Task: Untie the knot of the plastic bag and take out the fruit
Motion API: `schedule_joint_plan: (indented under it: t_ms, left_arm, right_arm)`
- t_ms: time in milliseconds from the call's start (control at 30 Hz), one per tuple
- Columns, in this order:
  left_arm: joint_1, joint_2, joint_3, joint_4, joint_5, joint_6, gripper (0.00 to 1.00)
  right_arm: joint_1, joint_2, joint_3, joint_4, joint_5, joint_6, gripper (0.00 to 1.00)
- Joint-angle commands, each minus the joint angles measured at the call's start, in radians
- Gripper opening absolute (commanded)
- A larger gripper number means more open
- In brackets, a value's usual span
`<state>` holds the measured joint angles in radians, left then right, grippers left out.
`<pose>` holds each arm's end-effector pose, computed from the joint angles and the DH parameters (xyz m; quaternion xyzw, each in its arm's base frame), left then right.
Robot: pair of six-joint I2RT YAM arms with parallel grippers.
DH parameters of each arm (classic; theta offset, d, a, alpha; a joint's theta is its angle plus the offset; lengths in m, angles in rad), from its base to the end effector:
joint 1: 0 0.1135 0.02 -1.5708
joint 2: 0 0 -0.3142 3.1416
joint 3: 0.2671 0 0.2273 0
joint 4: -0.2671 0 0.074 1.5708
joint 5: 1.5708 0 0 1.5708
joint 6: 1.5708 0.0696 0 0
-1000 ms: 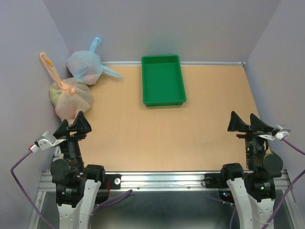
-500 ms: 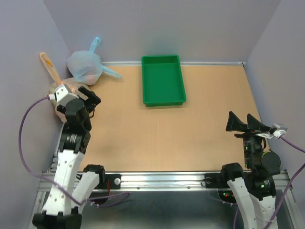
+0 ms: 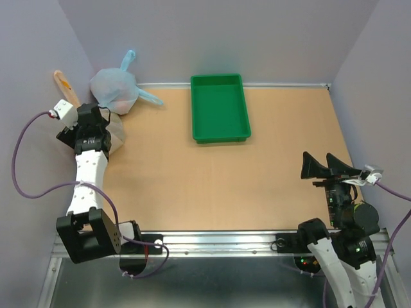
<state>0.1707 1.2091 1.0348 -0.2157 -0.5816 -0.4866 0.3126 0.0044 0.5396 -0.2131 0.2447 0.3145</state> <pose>0.2471 0.0814 0.3782 -0.4079 0.7017 0.1513 0.5641 0.0033 -0.0166 0.3231 0.0996 0.5801 0.1805 0.7880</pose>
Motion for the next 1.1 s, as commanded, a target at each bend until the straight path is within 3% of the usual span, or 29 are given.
schedule_joint_plan:
  t_ms: [0, 367, 433, 500, 533, 600, 633, 667, 900, 1067]
  left_arm:
    - [0.053, 0.02, 0.015, 0.101, 0.009, 0.02, 0.99]
    - [0.138, 0.309, 0.041, 0.139, 0.12, 0.032, 0.99]
    - [0.139, 0.339, 0.042, 0.136, 0.144, 0.037, 0.91]
    - [0.138, 0.34, 0.039, 0.136, 0.169, 0.04, 0.75]
    - [0.139, 0.327, 0.031, 0.137, 0.193, 0.043, 0.46]
    - [0.135, 0.304, 0.019, 0.139, 0.213, 0.043, 0.24]
    - [0.135, 0.279, 0.015, 0.138, 0.218, 0.051, 0.06]
    - [0.132, 0.264, 0.01, 0.131, 0.223, 0.055, 0.0]
    - [0.102, 0.113, -0.033, 0.056, 0.215, 0.091, 0.0]
    - [-0.077, 0.027, -0.027, -0.034, 0.12, 0.123, 0.0]
  right_arm:
    - [0.035, -0.023, 0.005, 0.004, 0.039, 0.009, 1.0]
    - [0.062, -0.021, 0.005, -0.002, 0.05, 0.012, 1.0]
    - [0.062, -0.023, 0.005, -0.002, 0.054, 0.012, 1.0]
    - [0.062, -0.021, 0.005, -0.002, 0.06, 0.012, 1.0]
    - [0.062, -0.021, 0.003, 0.0, 0.062, 0.011, 1.0]
    - [0.062, -0.021, 0.005, 0.0, 0.067, 0.009, 1.0]
    - [0.062, -0.021, 0.008, -0.002, 0.068, 0.008, 1.0]
    - [0.062, -0.021, 0.008, -0.002, 0.068, 0.006, 1.0]
    - [0.062, -0.02, 0.017, -0.003, 0.051, -0.015, 1.0]
    - [0.062, -0.009, 0.039, -0.022, 0.028, -0.051, 1.0]
